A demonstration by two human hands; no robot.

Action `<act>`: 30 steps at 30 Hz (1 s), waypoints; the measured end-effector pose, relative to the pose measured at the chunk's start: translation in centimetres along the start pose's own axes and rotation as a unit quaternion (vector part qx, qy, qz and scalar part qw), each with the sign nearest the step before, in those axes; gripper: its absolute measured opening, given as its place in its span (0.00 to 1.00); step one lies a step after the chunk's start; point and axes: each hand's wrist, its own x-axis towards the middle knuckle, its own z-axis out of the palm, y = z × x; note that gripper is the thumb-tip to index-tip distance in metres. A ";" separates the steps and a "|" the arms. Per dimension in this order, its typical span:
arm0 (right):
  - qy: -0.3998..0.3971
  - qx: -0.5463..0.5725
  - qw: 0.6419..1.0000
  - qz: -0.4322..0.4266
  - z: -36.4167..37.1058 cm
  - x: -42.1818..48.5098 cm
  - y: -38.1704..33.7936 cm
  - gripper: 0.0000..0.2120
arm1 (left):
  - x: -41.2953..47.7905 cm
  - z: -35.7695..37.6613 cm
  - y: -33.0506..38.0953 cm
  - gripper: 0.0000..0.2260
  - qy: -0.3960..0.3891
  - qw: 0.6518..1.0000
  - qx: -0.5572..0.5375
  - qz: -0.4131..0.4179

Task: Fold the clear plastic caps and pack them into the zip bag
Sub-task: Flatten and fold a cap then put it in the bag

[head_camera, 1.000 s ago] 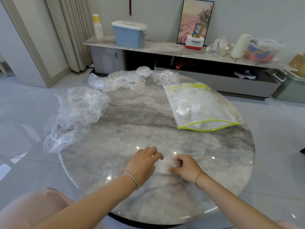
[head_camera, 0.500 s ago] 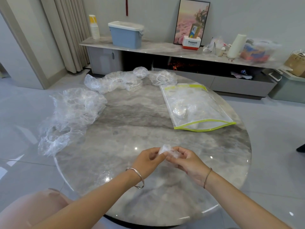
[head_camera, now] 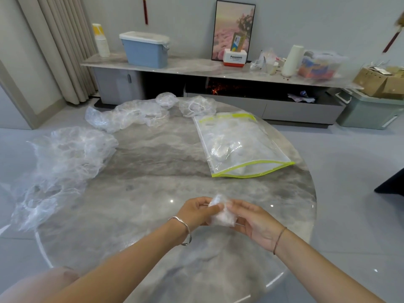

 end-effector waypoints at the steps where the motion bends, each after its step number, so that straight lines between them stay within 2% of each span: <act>1: 0.011 0.002 1.000 -0.003 -0.4 0.2 -0.2 0.08 | 0.6 0.4 0.1 0.07 0.003 1.000 -0.006 -0.002; 3: 0.048 0.000 0.999 -0.024 -1.1 0.9 -0.6 0.05 | 2.0 1.2 0.5 0.09 0.024 1.000 -0.003 0.003; 5: 0.128 -0.034 0.986 -0.097 -2.7 2.0 -1.5 0.10 | 3.9 2.3 1.0 0.10 0.071 0.996 0.034 0.035; 6: 0.174 -0.083 0.967 -0.166 -3.7 2.7 -2.0 0.13 | 4.8 2.6 1.2 0.11 0.100 0.991 0.066 0.065; 7: 0.217 -0.158 0.930 -0.249 -5.0 3.3 -2.7 0.14 | 5.8 2.8 1.4 0.12 0.122 0.982 0.106 0.101; 8: 0.243 -0.254 0.875 -0.334 -6.2 4.0 -3.4 0.13 | 6.7 2.8 1.6 0.15 0.136 0.967 0.158 0.144; 9: 0.250 -0.353 0.804 -0.408 -7.5 4.7 -4.1 0.11 | 7.7 2.6 1.8 0.19 0.141 0.946 0.222 0.188; 11: 0.243 -0.551 0.615 -0.510 -10.2 6.4 -5.1 0.08 | 9.8 2.6 2.1 0.25 0.137 0.882 0.365 0.266; 12: 0.232 -0.624 0.527 -0.528 -11.4 7.4 -5.2 0.09 | 10.7 2.5 2.2 0.28 0.135 0.845 0.431 0.287; 13: 0.221 -0.669 0.467 -0.534 -12.6 8.7 -5.0 0.11 | 11.7 2.6 2.4 0.30 0.134 0.809 0.491 0.293; 14: 0.214 -0.695 0.448 -0.520 -13.4 9.8 -4.6 0.12 | 12.5 2.7 2.4 0.31 0.131 0.779 0.542 0.287; 15: 0.212 -0.699 0.458 -0.506 -14.2 11.1 -4.2 0.11 | 13.6 2.9 2.4 0.32 0.130 0.752 0.583 0.278; 17: 0.206 -0.688 0.500 -0.483 -15.0 13.0 -3.3 0.06 | 15.0 3.0 2.4 0.30 0.125 0.719 0.634 0.257; 20: 0.165 -0.691 0.574 -0.407 -14.5 14.5 -3.6 0.29 | 16.9 3.2 2.5 0.25 0.116 0.688 0.679 0.229; 22: 0.154 -0.696 0.616 -0.336 -14.1 14.9 -4.0 0.35 | 17.5 3.3 2.6 0.23 0.109 0.672 0.700 0.217; 26: 0.177 -0.685 0.644 -0.290 -13.9 16.2 -3.8 0.38 | 18.7 2.9 2.3 0.30 0.111 0.640 0.734 0.200; 28: 0.177 -0.670 0.659 -0.291 -13.6 16.4 -3.5 0.38 | 19.3 2.4 2.5 0.33 0.128 0.641 0.733 0.190; 30: 0.176 -0.657 0.671 -0.294 -13.6 16.2 -3.4 0.37 | 19.4 2.3 2.9 0.31 0.127 0.653 0.724 0.182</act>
